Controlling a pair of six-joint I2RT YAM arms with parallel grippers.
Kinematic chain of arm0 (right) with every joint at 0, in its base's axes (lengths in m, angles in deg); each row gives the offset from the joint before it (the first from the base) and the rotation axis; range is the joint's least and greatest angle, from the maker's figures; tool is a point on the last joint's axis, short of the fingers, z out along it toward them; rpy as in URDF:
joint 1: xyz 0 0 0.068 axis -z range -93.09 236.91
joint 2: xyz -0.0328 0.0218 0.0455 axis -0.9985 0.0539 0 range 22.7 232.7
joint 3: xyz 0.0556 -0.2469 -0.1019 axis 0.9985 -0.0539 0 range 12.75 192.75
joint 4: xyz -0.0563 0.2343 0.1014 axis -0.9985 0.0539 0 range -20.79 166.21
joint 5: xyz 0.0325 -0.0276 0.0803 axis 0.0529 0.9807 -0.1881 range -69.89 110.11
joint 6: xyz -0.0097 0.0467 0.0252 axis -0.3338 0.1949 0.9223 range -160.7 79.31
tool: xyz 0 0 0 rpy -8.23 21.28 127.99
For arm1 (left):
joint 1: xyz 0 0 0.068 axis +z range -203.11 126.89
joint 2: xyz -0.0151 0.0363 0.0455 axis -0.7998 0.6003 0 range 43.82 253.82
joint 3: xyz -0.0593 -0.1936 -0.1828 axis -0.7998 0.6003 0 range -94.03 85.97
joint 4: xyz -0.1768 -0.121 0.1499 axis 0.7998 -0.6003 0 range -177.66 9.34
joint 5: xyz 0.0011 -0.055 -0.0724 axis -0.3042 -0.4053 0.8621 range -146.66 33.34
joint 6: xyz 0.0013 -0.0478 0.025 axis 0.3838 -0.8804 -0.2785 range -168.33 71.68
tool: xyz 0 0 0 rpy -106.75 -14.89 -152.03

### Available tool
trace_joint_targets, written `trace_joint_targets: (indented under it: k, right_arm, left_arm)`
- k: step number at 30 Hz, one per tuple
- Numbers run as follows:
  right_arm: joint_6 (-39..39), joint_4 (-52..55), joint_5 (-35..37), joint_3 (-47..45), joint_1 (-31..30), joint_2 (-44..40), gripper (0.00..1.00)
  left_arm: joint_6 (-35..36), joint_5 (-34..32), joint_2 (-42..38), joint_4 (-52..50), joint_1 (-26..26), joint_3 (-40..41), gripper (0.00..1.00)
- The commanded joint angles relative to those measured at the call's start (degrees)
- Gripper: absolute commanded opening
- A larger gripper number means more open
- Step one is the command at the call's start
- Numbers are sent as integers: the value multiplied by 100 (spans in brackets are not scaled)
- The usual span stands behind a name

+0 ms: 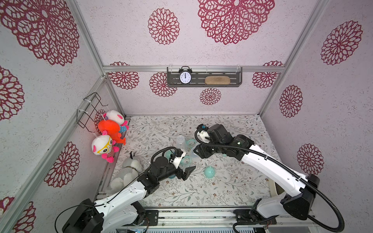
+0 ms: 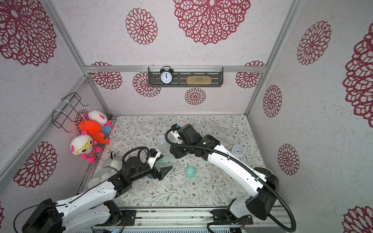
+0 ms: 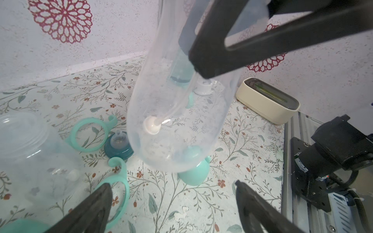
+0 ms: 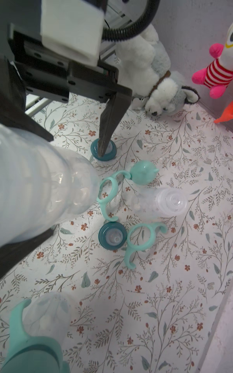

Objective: Assemble the baby bottles
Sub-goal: Pick up the baby bottle from the center of the board.

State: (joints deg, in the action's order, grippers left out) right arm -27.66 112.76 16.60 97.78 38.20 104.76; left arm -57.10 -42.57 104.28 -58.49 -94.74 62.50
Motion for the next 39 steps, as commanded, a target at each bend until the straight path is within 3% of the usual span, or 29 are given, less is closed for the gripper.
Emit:
trace_joint_targets:
  k: [1,12,39]
  right_arm:
    - [174,344,-213,274,-108,-204,57]
    - [291,356,-537,521,-368,-27,57]
    - [314,139,-467,633,-482,43,56]
  left_arm:
    - [384,-16,113,979,-56,167,98]
    - [456,133,202,1728,-74,256,98]
    - [326,147,194,1626,-74,230,98]
